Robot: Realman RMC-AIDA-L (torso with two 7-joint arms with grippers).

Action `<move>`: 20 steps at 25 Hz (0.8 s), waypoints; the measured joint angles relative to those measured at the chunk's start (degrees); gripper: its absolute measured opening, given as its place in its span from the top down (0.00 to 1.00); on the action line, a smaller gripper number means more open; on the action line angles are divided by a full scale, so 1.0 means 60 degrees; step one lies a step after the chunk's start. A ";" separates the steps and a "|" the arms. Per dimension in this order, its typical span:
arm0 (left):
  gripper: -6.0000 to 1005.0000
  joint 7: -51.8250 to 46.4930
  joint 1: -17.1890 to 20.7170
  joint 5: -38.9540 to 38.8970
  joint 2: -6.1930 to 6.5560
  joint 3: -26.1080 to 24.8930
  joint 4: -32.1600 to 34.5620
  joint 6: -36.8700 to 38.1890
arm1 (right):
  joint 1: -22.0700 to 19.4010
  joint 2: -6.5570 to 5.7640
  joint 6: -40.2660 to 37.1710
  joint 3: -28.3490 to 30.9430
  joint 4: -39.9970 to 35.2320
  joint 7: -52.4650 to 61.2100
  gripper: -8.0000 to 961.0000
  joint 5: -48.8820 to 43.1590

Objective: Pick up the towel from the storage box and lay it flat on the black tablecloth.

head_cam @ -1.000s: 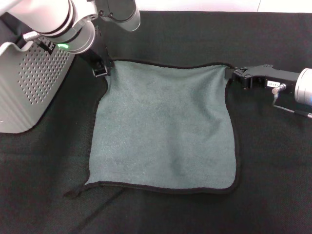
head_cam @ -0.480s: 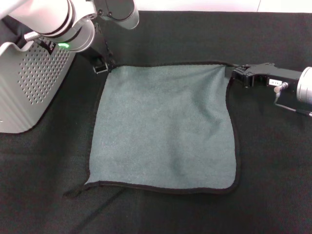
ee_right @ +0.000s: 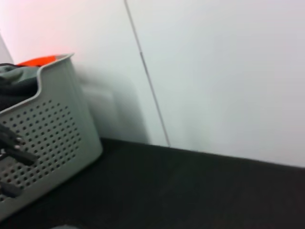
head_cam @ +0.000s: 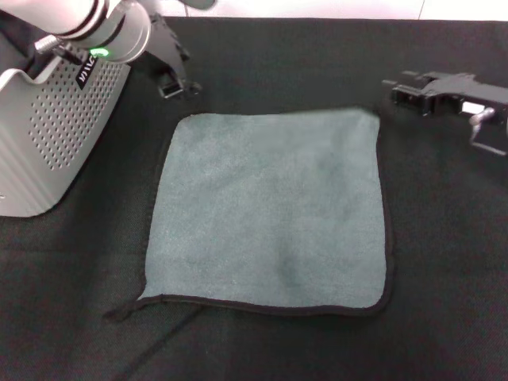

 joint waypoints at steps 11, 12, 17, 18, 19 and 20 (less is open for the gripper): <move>0.53 0.0628 0.1047 -0.3090 0.0024 -0.0993 0.1927 0.1239 | -0.0605 -0.0316 -0.2570 0.0394 -0.0570 0.0009 0.29 -0.0057; 0.53 0.0705 0.1218 -0.3590 0.0024 -0.1105 0.2183 0.1510 | -0.0730 -0.0306 -0.2999 0.0395 -0.0733 -0.0065 0.21 -0.0101; 0.52 0.1340 0.1765 -0.6638 0.0108 -0.2492 0.2555 0.3338 | -0.1312 -0.0301 -0.5365 0.0456 -0.1359 -0.0615 0.18 -0.0329; 0.52 0.1463 0.1849 -0.7159 0.0116 -0.2813 0.2506 0.3749 | -0.1414 -0.0299 -0.5841 0.0472 -0.1472 -0.0667 0.18 -0.0331; 0.52 0.1617 0.1962 -0.7776 0.0117 -0.3224 0.2393 0.4226 | -0.1513 -0.0285 -0.6463 0.0476 -0.1624 -0.0696 0.18 -0.0333; 0.52 0.1856 0.2103 -0.8550 0.0119 -0.3700 0.2189 0.4836 | -0.1576 -0.0250 -0.6885 0.0466 -0.1729 -0.0701 0.18 -0.0334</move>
